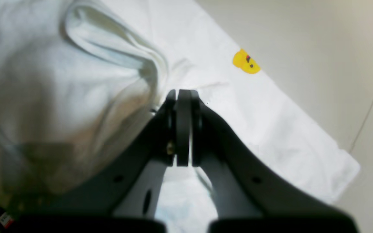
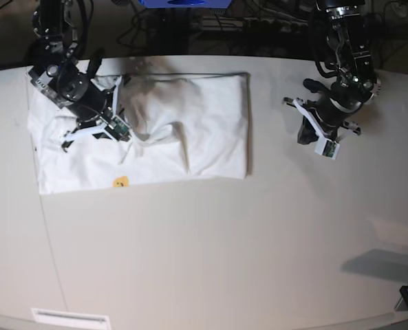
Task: Fold the T-shirt properly
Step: 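Sweep the right gripper across the folded shirt to flatten it, then smooth the folded shirt with both grippers, then withdraw them to its sides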
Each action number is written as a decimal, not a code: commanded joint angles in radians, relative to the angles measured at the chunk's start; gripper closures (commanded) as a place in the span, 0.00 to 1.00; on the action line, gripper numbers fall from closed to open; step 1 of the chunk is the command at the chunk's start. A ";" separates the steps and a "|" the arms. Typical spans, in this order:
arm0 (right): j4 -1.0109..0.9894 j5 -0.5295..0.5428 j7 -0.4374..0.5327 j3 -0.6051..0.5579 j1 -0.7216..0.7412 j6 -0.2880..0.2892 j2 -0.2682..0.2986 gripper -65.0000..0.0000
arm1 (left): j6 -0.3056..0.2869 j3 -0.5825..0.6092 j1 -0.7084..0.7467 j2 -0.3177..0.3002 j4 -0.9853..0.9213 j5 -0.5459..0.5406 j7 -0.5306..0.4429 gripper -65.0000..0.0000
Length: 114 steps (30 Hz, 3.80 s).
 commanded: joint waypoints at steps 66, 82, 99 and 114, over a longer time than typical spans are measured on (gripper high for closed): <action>-0.372 0.014 -0.084 -0.246 0.364 0.001 0.032 1.00 | -0.005 -0.012 0.003 0.009 -0.103 -0.010 -0.024 1.00; -0.231 0.012 -0.179 -0.120 0.323 0.001 0.075 1.00 | -0.005 -0.003 -0.005 0.018 -0.091 -0.016 -0.051 1.00; -0.194 0.012 -0.177 -0.062 0.209 0.001 0.064 1.00 | -0.005 0.172 -0.098 0.073 0.013 -0.018 -0.136 1.00; -0.017 0.012 -0.177 0.073 0.206 0.001 0.009 0.98 | -0.005 0.393 -0.250 0.148 -0.031 -0.010 -0.171 0.67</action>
